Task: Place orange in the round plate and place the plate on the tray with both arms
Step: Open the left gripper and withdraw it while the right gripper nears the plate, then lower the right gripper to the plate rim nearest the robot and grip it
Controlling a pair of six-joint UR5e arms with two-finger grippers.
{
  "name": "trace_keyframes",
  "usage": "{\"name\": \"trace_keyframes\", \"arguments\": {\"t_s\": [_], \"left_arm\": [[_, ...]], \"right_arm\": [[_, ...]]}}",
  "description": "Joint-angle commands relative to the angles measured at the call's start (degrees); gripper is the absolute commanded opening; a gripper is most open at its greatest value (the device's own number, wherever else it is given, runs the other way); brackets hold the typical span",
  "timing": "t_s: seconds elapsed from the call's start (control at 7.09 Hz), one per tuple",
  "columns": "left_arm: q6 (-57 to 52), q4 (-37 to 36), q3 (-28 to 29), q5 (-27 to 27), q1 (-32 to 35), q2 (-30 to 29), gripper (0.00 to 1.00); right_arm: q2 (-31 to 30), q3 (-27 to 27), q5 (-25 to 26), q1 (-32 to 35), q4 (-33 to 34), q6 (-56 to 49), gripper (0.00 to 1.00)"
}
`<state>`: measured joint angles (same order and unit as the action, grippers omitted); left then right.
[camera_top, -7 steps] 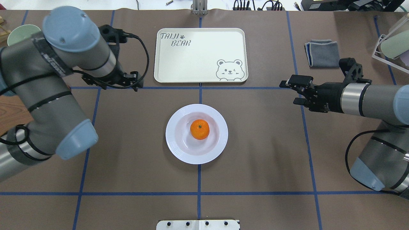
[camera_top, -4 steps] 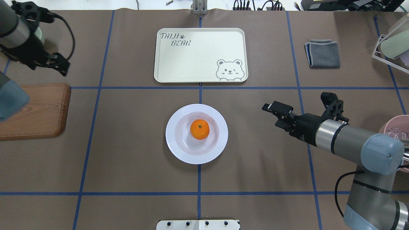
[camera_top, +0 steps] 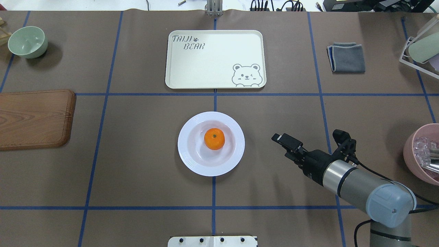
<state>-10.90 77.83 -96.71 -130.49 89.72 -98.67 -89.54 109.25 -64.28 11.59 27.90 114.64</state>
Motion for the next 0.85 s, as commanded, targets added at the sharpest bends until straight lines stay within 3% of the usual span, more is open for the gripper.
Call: {"name": "trace_keyframes", "arguments": {"t_s": [0.0, 0.28, 0.56, 0.71], "left_arm": [[-9.46, 4.13, 5.55, -4.84, 9.12, 5.74, 0.98], [-10.63, 7.57, 4.77, -5.04, 11.00, 9.63, 0.98], [-10.63, 7.68, 4.77, -5.04, 11.00, 9.73, 0.98], [-10.63, 7.68, 4.77, -5.04, 11.00, 9.99, 0.98]], "right_arm": [[1.28, -0.52, 10.63, -7.77, 1.27, 2.61, 1.00], [8.73, -2.71, 11.64, -9.39, 10.44, 8.02, 0.99], [10.61, -4.12, 11.64, -10.79, 14.37, 8.23, 0.95], [10.96, -5.52, 11.64, -11.14, 14.46, 8.23, 0.83]]}}
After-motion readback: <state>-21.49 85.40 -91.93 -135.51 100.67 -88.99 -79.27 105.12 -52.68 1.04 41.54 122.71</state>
